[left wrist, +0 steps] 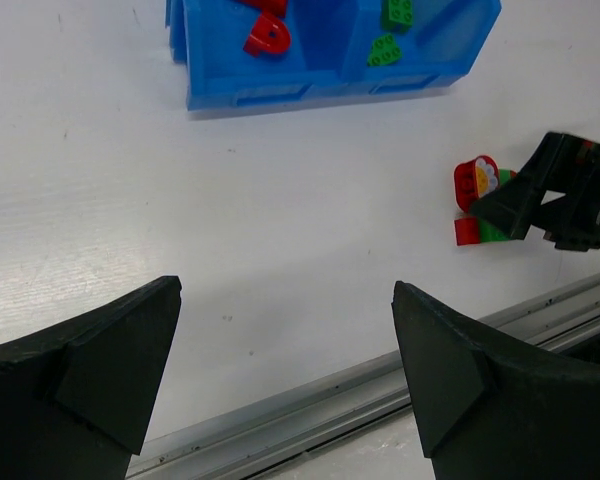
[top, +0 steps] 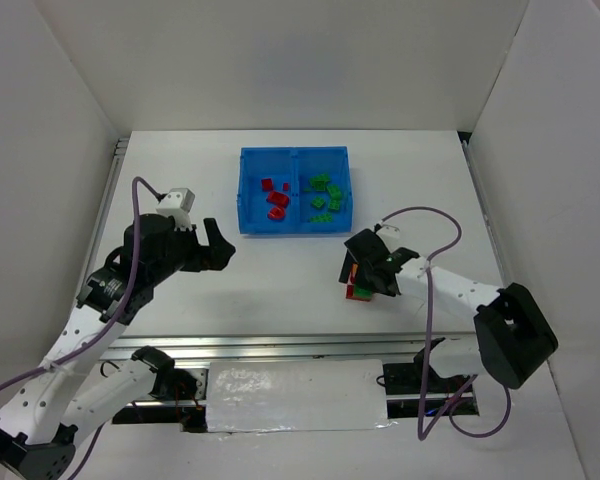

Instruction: Sort the legos into containers by color

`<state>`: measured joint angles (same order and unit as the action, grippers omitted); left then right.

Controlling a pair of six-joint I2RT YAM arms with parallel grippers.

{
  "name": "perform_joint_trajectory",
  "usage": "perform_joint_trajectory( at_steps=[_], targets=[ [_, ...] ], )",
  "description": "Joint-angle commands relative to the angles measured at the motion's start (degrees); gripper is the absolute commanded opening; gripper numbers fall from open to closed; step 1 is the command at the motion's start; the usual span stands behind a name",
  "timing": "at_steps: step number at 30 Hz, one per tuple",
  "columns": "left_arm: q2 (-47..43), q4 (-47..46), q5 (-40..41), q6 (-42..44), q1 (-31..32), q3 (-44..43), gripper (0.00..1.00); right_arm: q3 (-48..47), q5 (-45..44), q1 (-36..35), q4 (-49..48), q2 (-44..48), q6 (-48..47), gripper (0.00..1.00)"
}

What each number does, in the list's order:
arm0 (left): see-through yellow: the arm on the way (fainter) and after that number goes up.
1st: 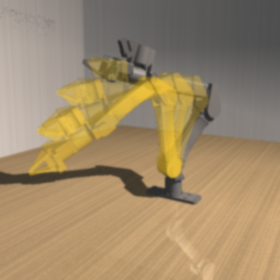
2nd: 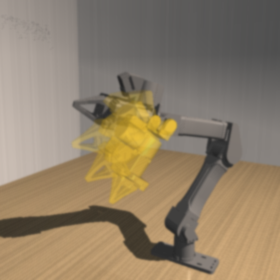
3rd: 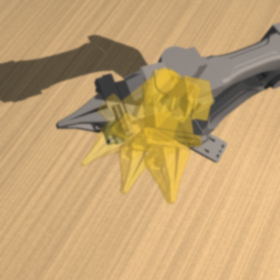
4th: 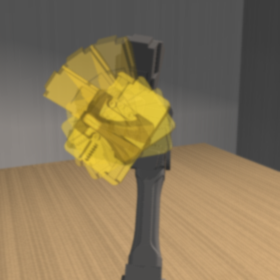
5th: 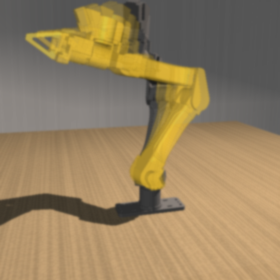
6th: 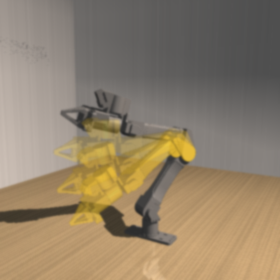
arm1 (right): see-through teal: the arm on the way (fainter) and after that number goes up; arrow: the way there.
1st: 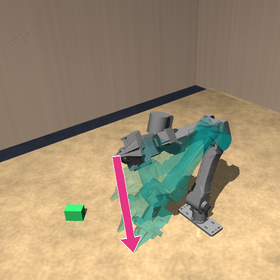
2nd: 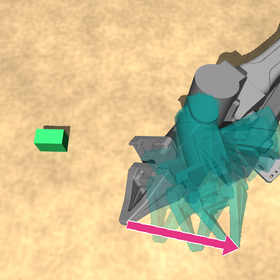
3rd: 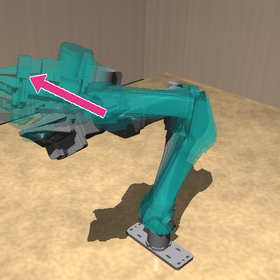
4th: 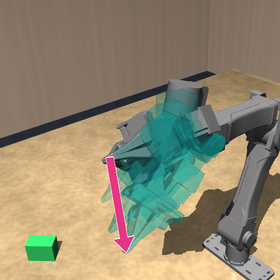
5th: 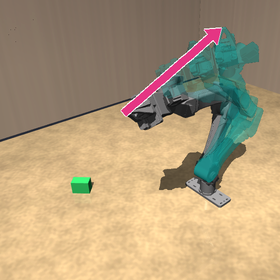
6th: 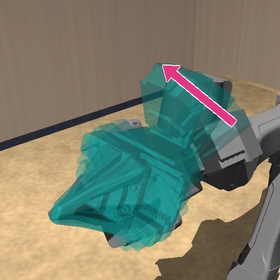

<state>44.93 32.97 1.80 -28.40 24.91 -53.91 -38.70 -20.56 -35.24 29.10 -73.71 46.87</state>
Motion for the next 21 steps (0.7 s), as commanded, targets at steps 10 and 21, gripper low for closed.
perform_joint_trajectory(
  at_steps=[10,21],
  targets=[
    [-1.16,-1.15,-2.07,2.48,0.41,0.56,0.99,-14.91,-1.85,1.93,3.77,-18.74,-3.37,1.00],
    [-0.37,-2.03,-3.03,2.65,0.32,0.74,1.00,-18.70,1.12,2.55,1.41,-22.00,-12.32,1.00]
  ],
)
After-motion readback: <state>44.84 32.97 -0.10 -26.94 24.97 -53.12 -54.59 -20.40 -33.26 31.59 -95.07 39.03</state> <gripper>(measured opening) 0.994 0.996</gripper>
